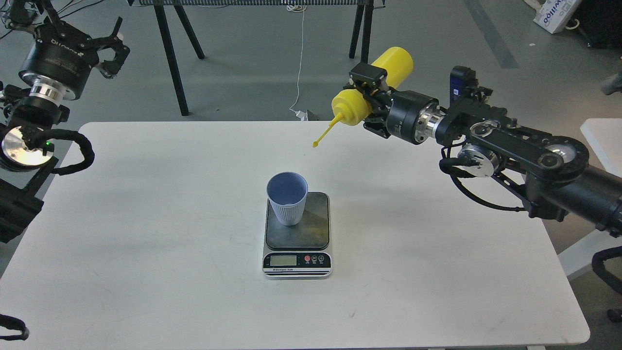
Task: Pour seasoning into cup on scale with both arms
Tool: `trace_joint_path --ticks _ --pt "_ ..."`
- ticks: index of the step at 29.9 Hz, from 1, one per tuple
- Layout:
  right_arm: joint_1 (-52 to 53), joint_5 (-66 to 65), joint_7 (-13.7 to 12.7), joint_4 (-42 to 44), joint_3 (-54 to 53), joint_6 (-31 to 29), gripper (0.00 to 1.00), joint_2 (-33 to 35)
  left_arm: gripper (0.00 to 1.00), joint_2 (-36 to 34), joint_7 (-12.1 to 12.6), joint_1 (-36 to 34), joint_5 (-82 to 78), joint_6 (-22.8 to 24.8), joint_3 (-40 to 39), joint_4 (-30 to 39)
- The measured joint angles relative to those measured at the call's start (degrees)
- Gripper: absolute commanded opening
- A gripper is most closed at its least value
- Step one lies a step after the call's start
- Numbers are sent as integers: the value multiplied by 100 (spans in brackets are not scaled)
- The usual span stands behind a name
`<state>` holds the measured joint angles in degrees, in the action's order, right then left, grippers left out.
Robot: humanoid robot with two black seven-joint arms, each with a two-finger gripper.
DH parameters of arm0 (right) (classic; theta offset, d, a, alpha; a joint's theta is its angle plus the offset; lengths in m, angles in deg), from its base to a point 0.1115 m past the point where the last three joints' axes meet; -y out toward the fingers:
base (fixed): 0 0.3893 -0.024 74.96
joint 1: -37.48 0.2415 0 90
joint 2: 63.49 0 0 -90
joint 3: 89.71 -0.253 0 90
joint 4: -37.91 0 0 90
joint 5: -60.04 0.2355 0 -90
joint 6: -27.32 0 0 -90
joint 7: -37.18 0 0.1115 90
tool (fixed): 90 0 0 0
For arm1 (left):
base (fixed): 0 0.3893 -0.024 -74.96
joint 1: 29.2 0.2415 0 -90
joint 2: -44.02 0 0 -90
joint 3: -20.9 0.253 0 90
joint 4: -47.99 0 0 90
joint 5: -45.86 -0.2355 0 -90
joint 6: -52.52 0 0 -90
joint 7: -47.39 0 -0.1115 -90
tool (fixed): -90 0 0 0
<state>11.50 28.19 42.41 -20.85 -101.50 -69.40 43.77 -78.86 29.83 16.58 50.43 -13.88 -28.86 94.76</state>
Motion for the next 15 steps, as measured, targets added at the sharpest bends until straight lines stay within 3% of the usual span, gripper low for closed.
trace_joint_path --ticks 6,15 --pt "879 -646 10 501 1355 409 36 -768 100 33 0 -77 0 -69 -7 18" --pt "1441 -1701 14 1262 1978 453 36 -1620 100 64 13 -153 -5 -75 0 36"
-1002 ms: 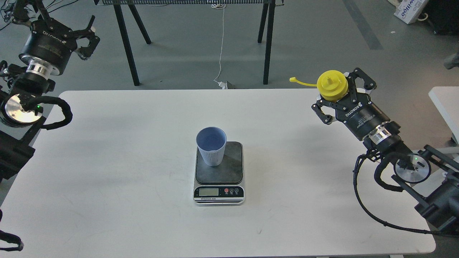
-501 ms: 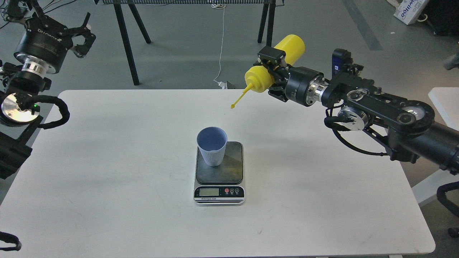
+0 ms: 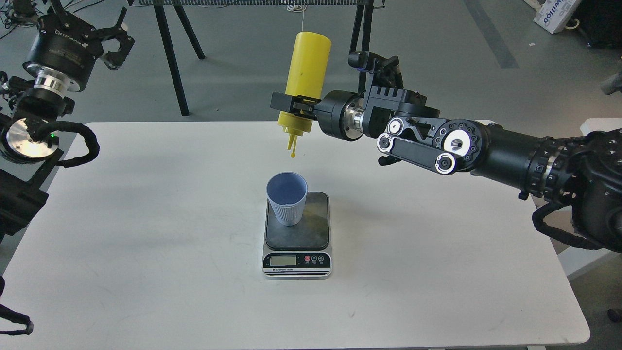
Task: Pour seasoning into cup on scale with both arms
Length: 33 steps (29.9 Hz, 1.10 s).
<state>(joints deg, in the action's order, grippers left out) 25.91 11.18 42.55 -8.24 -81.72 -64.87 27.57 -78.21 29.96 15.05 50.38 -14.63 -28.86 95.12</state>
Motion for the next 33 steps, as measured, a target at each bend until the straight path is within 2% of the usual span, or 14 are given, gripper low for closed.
trace_joint_path --ticks 11,33 --pt "131 -747 6 113 1042 399 36 -106 100 -37 -1 -78 1 0 1 61" --pt "-127 -714 58 32 1006 606 34 -107 100 -59 -6 -77 3 6 -8 86"
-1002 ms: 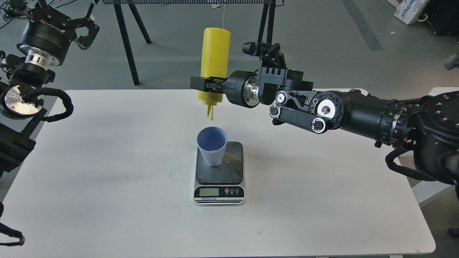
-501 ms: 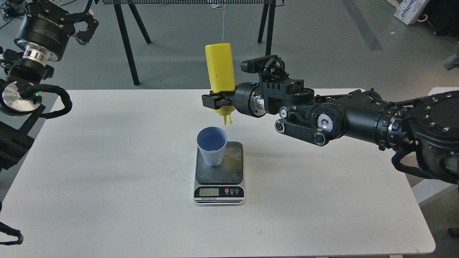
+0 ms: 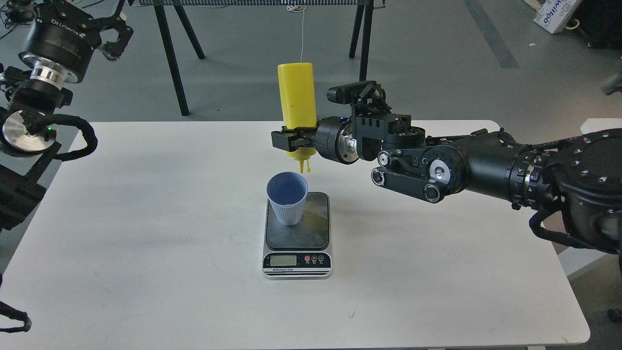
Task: Pour seasoning into cup on scale with both arms
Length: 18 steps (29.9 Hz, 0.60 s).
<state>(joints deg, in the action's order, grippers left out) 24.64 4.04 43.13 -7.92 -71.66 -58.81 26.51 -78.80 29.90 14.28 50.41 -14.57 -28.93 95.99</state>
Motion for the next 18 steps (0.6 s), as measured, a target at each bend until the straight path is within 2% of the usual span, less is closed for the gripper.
trace_joint_path --ticks 11,15,18 --pt "-116 20 3 -21 -90 159 35 0 100 -12 0 3 -1 11 0 -1" --pt "-158 219 38 -174 -691 165 35 3 100 -20 0 3 -5 26 0 -1" --pt "-304 573 77 -622 -1410 119 36 340 100 -84 0 2 -5 43 0 -2"
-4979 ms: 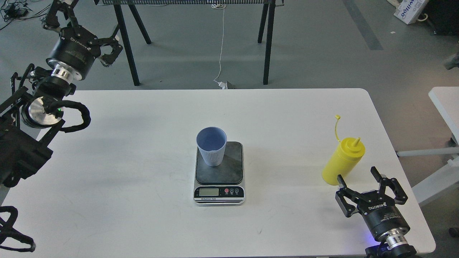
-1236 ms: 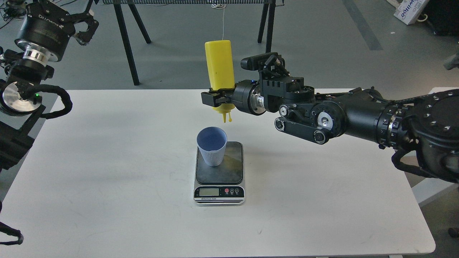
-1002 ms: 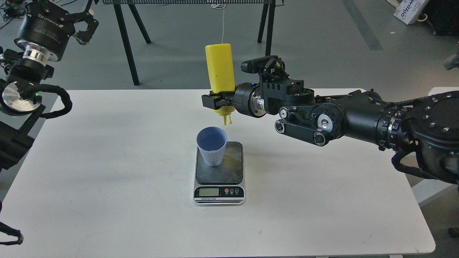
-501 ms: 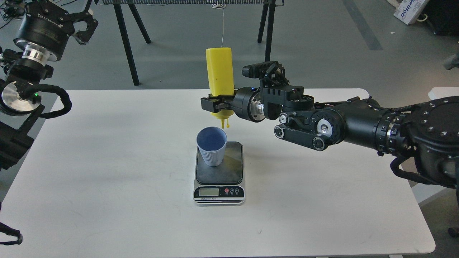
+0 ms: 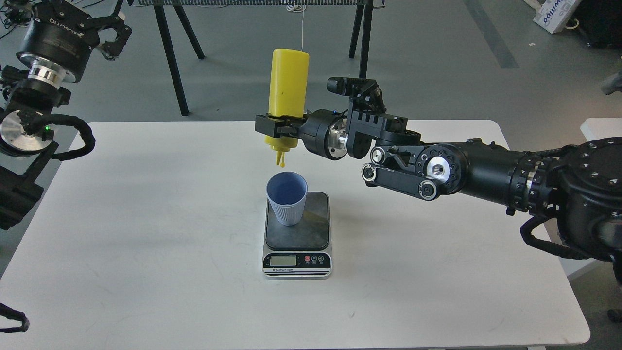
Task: Pour seasoning into cup on scale with both arms
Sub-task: 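Turn the bottle upright and carry it back toward its spot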
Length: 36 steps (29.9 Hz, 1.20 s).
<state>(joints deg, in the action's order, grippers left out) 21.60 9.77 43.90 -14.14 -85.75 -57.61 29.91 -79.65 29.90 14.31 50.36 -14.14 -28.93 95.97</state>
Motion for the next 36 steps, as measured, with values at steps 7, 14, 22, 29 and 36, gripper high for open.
trace_joint_path --ticks 7,14,22,29,36 --pt "-851 1512 -17 -1003 -1599 -44 37 1408 100 1 25 -1 -6 0 22 0" --pt "-2266 3137 -70 -1978 -2988 -68 39 2357 100 15 35 -8 -11 -39 32 0" --pt "-4339 4459 -63 -2518 -4497 -715 39 2587 100 -44 59 -20 -11 -46 48 10" --pt "-5175 5792 -76 -2557 -5205 -1791 41 2560 100 -275 74 -28 -49 -152 80 215" --pt "-5874 6820 -43 -2430 -5437 -3067 45 2243 100 -698 233 -109 -68 -166 107 283"
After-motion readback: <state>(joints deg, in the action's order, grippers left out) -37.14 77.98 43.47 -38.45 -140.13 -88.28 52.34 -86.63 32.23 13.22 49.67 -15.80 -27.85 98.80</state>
